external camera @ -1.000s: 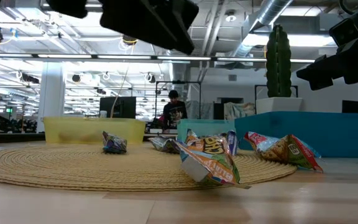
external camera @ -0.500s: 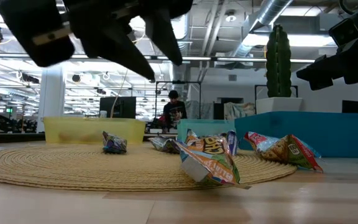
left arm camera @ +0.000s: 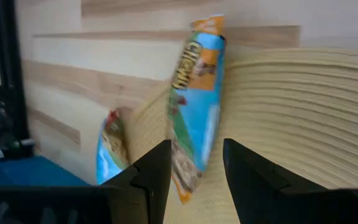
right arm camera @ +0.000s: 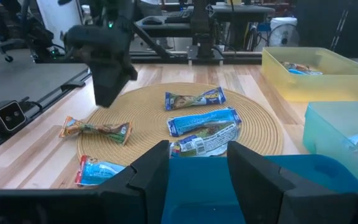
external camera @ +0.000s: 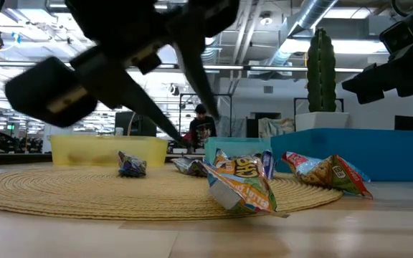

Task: Pick and place Granola Bars by type
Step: Put the orange granola bar into the green bin

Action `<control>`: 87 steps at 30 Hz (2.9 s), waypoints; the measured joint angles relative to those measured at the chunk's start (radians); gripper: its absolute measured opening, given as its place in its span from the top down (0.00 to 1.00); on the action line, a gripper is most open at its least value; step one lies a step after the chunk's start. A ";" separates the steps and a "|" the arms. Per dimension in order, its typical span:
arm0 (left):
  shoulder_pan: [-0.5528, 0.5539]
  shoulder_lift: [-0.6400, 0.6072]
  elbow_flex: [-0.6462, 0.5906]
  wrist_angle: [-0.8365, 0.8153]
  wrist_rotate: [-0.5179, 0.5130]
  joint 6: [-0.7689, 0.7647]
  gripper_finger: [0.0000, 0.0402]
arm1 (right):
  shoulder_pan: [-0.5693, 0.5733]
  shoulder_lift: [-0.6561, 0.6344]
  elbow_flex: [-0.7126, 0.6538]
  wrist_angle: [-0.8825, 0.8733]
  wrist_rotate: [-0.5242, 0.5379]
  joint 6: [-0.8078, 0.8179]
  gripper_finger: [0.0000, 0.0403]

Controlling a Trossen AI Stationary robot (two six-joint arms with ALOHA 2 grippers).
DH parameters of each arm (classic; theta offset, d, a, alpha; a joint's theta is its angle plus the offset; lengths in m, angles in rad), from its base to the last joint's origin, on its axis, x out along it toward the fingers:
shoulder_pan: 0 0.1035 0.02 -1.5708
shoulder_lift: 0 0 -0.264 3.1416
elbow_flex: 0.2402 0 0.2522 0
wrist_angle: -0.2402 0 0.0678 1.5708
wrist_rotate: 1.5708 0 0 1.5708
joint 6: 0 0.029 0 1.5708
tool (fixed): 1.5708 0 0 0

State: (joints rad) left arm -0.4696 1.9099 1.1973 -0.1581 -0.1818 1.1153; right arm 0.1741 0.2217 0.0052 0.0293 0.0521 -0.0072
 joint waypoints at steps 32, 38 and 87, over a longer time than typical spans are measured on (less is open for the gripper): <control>0.016 0.178 0.261 -0.184 0.090 0.051 0.65 | 0.000 0.000 0.000 -0.005 0.000 0.000 0.62; 0.024 0.186 0.261 -0.184 0.092 0.058 0.65 | 0.000 0.000 0.000 -0.002 0.000 0.000 0.62; 0.048 0.220 0.216 -0.119 0.181 -0.185 1.00 | 0.000 0.000 0.000 0.000 0.000 0.000 0.62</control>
State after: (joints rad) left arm -0.4212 2.1296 1.4132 -0.2768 -0.0005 0.9302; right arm 0.1742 0.2218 0.0055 0.0296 0.0521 -0.0074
